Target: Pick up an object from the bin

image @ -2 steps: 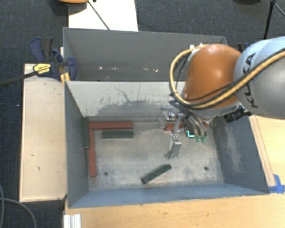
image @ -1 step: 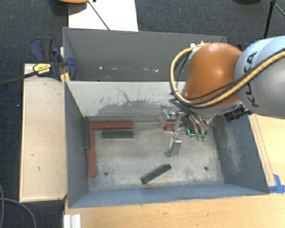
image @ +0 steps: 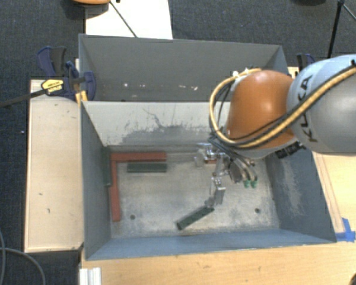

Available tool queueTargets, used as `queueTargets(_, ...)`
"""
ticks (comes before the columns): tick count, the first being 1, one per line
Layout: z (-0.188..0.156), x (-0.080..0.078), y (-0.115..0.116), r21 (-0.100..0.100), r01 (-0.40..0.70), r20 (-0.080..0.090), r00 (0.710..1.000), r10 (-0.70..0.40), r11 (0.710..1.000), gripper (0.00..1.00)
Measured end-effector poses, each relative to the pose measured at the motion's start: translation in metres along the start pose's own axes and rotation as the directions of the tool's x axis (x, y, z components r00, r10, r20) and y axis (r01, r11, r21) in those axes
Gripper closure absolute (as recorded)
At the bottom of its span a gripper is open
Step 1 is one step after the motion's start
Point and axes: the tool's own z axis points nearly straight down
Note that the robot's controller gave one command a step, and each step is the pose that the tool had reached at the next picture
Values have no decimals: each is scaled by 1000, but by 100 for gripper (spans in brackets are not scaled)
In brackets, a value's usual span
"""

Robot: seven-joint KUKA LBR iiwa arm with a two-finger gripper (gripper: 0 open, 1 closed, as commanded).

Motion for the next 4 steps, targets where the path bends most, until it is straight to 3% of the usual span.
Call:
queueTargets(1,62,8,-4,0,278,-1,961,-278,961,0)
queueTargets(2,95,31,-12,-2,300,-5,954,-300,954,100)
queueTargets(3,95,31,-12,-2,300,-5,954,-300,954,100)
queueTargets(4,95,48,-24,-4,422,-8,907,-422,907,100)
